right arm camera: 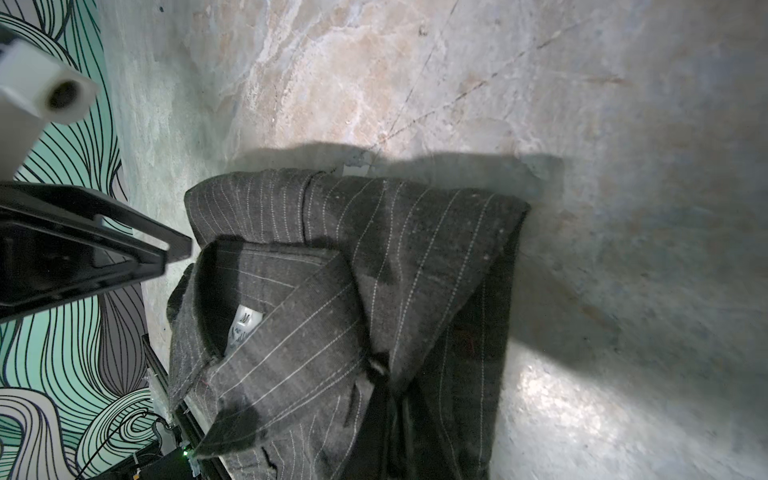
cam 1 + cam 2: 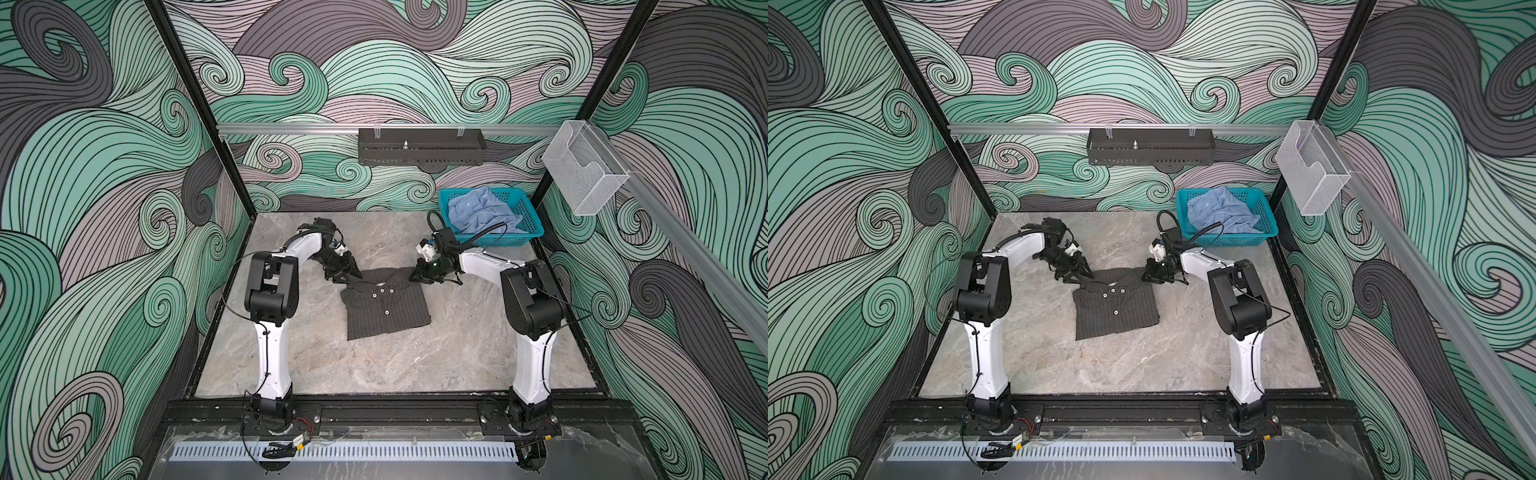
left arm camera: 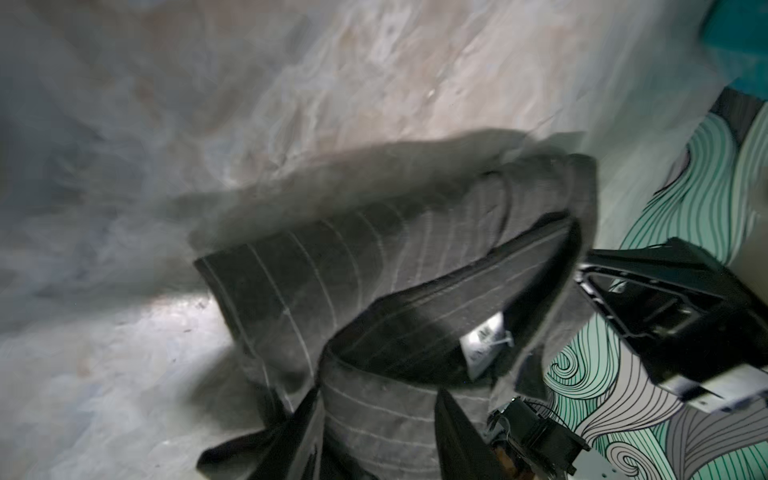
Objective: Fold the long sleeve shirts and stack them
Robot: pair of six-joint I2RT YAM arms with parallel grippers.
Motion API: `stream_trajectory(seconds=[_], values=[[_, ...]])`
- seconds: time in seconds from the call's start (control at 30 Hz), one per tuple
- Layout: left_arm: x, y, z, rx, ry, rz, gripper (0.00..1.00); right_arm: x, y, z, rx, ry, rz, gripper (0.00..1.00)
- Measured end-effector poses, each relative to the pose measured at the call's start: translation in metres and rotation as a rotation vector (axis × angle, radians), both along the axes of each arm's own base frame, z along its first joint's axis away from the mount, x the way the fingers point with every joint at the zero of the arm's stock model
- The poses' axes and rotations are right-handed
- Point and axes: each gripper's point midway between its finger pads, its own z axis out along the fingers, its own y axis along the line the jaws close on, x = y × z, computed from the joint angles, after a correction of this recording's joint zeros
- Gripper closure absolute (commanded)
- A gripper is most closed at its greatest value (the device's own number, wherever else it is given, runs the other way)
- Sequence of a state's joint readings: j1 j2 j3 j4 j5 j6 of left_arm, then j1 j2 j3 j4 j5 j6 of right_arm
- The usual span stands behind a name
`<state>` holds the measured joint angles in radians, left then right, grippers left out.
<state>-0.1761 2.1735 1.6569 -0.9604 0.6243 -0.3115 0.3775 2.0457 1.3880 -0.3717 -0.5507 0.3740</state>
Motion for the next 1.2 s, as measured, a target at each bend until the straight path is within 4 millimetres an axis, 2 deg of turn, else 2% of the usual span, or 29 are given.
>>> stream_trajectory(seconds=[0.1, 0.27, 0.4, 0.57, 0.67, 0.93, 1.2], values=[[-0.009, -0.003, -0.011, 0.006, 0.041, -0.024, 0.50, 0.000, 0.000, 0.000, 0.001, 0.000, 0.001, 0.92], [-0.009, -0.014, -0.003, -0.017, 0.028, -0.059, 0.55, -0.001, 0.000, -0.002, 0.003, 0.002, 0.002, 0.92], [-0.010, -0.025, 0.003, -0.040, 0.016, -0.086, 0.66, -0.001, 0.000, -0.002, 0.003, 0.001, 0.002, 0.93], [-0.015, -0.029, 0.005, -0.057, 0.027, -0.105, 0.84, -0.001, 0.000, -0.002, 0.005, 0.002, 0.002, 0.93], [-0.016, -0.031, 0.007, -0.070, 0.030, -0.109, 1.00, -0.001, 0.000, -0.002, 0.005, 0.002, 0.003, 0.94], [-0.011, -0.036, 0.020, -0.109, -0.004, -0.116, 1.00, -0.001, 0.001, -0.001, 0.006, 0.001, 0.003, 0.94], [-0.002, -0.041, 0.052, -0.145, -0.086, -0.119, 1.00, 0.001, 0.002, 0.000, 0.012, -0.012, 0.002, 0.94]])
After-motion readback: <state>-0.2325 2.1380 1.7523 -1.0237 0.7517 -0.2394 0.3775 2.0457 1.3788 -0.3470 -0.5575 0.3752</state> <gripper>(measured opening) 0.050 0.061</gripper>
